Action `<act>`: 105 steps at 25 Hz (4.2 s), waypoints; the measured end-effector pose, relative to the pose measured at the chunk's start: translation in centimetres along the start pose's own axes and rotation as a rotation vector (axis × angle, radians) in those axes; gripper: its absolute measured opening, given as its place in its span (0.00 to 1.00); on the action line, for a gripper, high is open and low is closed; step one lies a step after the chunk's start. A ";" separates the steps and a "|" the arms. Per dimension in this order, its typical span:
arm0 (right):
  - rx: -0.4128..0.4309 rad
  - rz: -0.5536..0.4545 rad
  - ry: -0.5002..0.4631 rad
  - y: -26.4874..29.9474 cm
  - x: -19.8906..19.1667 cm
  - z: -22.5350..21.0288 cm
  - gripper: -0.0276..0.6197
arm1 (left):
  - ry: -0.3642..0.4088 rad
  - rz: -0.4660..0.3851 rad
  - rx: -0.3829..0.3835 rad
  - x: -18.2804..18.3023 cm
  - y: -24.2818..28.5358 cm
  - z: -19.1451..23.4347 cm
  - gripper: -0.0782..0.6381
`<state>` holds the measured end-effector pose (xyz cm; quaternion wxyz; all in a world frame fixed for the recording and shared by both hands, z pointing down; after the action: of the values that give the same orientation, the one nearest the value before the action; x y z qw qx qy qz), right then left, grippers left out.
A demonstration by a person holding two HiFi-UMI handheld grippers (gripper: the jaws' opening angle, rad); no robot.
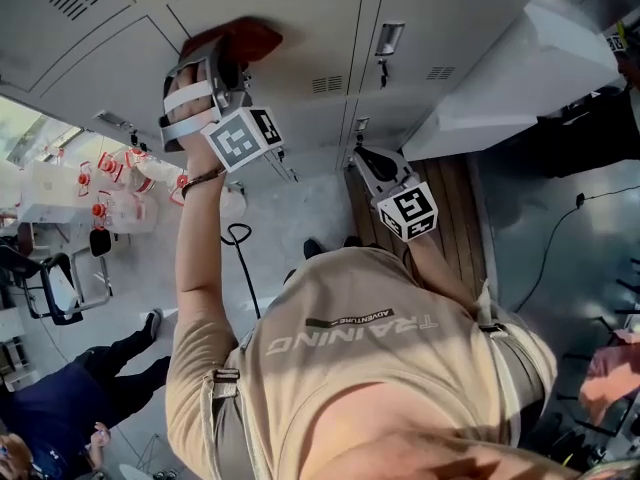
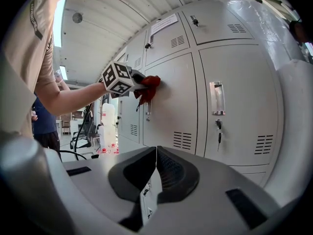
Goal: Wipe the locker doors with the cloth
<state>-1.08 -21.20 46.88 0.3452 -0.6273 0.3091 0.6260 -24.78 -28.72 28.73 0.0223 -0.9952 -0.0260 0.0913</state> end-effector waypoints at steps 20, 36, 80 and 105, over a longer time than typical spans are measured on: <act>-0.026 0.073 0.024 -2.5 -2.3 1.5 0.07 | -0.286 0.103 -0.545 -4.6 0.1 -26.5 0.21; 0.015 0.031 0.038 -3.8 -2.0 1.7 0.07 | -0.205 -0.062 -0.193 5.0 -2.9 -4.5 0.21; -0.081 0.100 0.020 -4.0 -2.8 -2.3 0.07 | -0.074 -0.097 -0.335 4.4 3.2 -21.6 0.21; -0.056 0.000 -0.068 -3.2 1.8 -2.6 0.07 | -0.160 -0.086 -0.315 10.3 2.5 -7.7 0.21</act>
<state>3.13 -21.45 45.18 0.3378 -0.6149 0.2796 0.6554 -13.19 -30.93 34.32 -0.1319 -0.9739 -0.0841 0.1642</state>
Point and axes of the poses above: the fingertips, and each gripper's own axes: y forward along the fingers, z to its left, x out of its top, the point moved 6 cm from there along -y, backward along the fingers, and after that the axes turned 14 degrees about -z, right-handed, at the moved point
